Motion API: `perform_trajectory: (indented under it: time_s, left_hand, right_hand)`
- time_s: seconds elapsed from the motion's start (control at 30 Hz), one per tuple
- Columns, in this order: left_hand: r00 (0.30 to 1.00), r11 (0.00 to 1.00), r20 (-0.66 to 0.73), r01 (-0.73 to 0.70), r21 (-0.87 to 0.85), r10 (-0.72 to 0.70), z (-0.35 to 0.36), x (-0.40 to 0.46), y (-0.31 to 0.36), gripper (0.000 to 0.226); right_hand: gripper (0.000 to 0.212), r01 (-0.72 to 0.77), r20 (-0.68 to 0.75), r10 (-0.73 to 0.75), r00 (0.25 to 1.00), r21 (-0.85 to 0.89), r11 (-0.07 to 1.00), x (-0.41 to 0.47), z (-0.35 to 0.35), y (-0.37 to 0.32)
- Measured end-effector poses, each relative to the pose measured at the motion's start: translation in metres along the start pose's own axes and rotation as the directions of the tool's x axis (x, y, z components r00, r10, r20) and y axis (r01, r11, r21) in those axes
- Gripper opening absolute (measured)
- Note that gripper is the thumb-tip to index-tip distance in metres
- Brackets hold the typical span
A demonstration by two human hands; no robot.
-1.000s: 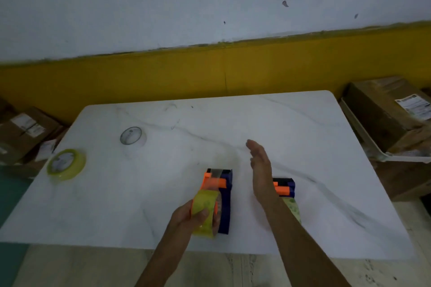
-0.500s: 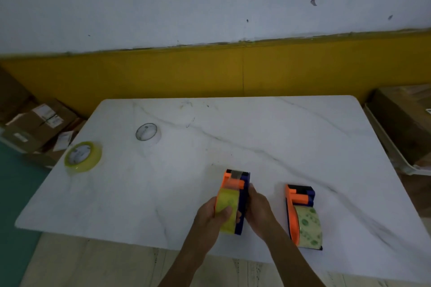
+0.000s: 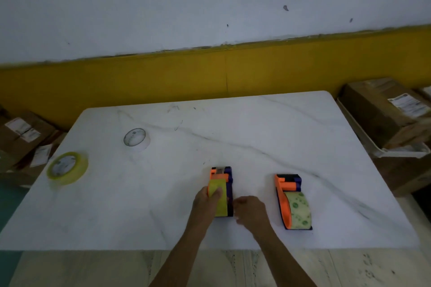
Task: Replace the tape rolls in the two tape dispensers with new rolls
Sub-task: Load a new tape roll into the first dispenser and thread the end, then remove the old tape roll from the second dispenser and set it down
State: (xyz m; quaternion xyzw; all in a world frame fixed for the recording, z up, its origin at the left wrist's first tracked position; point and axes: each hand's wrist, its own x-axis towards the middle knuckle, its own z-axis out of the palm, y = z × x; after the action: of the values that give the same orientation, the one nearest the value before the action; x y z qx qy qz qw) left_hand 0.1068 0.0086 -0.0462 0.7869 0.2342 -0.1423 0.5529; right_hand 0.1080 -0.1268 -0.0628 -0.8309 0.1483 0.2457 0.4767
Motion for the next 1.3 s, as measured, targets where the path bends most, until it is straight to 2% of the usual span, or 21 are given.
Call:
perform_trajectory:
  time_s: [0.03,0.1,0.13,0.17,0.23,0.27,0.3,0.33,0.4,0.47,0.5,0.6,0.7,0.77,0.97,1.1,1.3]
  left_hand:
    - [1.000,0.997,0.024,0.015,0.079,-0.017,-0.005,0.002,-0.001,0.032]
    - [1.000,0.948,0.028,0.004,0.318,-0.013,-0.017,-0.001,0.001,0.048]
    - [0.999,0.901,-0.017,-0.025,0.433,0.036,-0.026,-0.003,0.004,0.050]
    - [0.986,0.857,-0.086,-0.081,0.509,0.144,-0.036,-0.005,0.010,0.051]
    - [0.893,0.830,-0.195,-0.269,0.489,0.405,-0.048,-0.017,0.035,0.042]
    - [0.854,0.827,-0.201,-0.362,0.431,0.479,-0.046,-0.025,0.048,0.031]
    - [0.852,0.833,-0.158,-0.421,0.358,0.499,-0.038,-0.035,0.060,0.018]
    - [0.889,0.866,-0.074,-0.417,0.275,0.451,-0.023,-0.047,0.067,0.012]
    - [0.948,0.948,0.149,-0.298,0.116,0.280,0.019,-0.059,0.062,0.026]
    - [0.942,0.988,0.326,-0.113,0.103,0.074,0.069,-0.066,0.053,0.038]
    - [0.928,0.993,0.373,-0.056,0.105,0.013,0.092,-0.068,0.049,0.037]
    - [0.932,0.990,0.346,0.130,-0.044,-0.107,0.141,-0.066,0.049,0.018]
    - [0.942,0.946,0.242,0.276,-0.169,-0.232,0.160,-0.055,0.049,0.021]
    - [0.932,0.907,0.223,0.337,-0.254,-0.284,0.161,-0.052,0.052,0.021]
    - [0.939,0.911,0.219,0.317,-0.263,-0.264,0.152,-0.059,0.079,0.027]
    - [0.940,0.904,0.225,0.316,-0.288,-0.257,0.148,-0.061,0.088,0.026]
    - [0.930,0.892,0.255,0.338,-0.301,-0.266,0.150,-0.063,0.081,0.022]
  right_hand:
    - [0.024,0.051,0.003,-0.051,0.999,0.010,0.999,-0.010,-0.007,-0.003]
    - [0.023,0.244,0.029,-0.244,0.969,0.011,0.970,-0.034,-0.029,-0.009]
    - [0.023,0.349,0.040,-0.350,0.936,0.027,0.937,-0.048,-0.045,-0.012]
    - [0.023,0.418,0.025,-0.420,0.907,0.061,0.906,-0.060,-0.063,-0.016]
    - [0.024,0.439,-0.085,-0.431,0.898,0.197,0.876,-0.069,-0.108,-0.019]
    - [0.025,0.424,-0.153,-0.397,0.905,0.252,0.870,-0.068,-0.131,-0.017]
    - [0.024,0.403,-0.212,-0.353,0.911,0.275,0.873,-0.064,-0.152,-0.012]
    - [0.023,0.366,-0.252,-0.297,0.921,0.298,0.882,-0.057,-0.168,-0.003]
    - [0.018,0.197,-0.239,-0.111,0.965,0.372,0.907,-0.047,-0.179,0.020]
    - [0.020,0.009,-0.145,0.051,0.988,0.389,0.921,-0.036,-0.172,0.047]
    - [0.023,-0.039,-0.107,0.084,0.991,0.366,0.930,-0.034,-0.167,0.058]
    - [0.030,0.024,-0.071,-0.011,0.997,0.187,0.982,-0.029,-0.159,0.081]
    - [0.019,0.105,-0.129,-0.081,0.988,0.200,0.974,-0.033,-0.157,0.092]
    - [0.022,0.123,-0.135,-0.097,0.986,0.195,0.973,-0.036,-0.159,0.094]
    - [0.037,0.127,-0.073,-0.116,0.991,0.168,0.978,-0.026,-0.174,0.088]
    - [0.035,0.138,-0.038,-0.133,0.990,0.233,0.963,-0.020,-0.190,0.079]
    - [0.026,0.185,-0.135,-0.143,0.980,0.384,0.905,-0.023,-0.244,0.072]
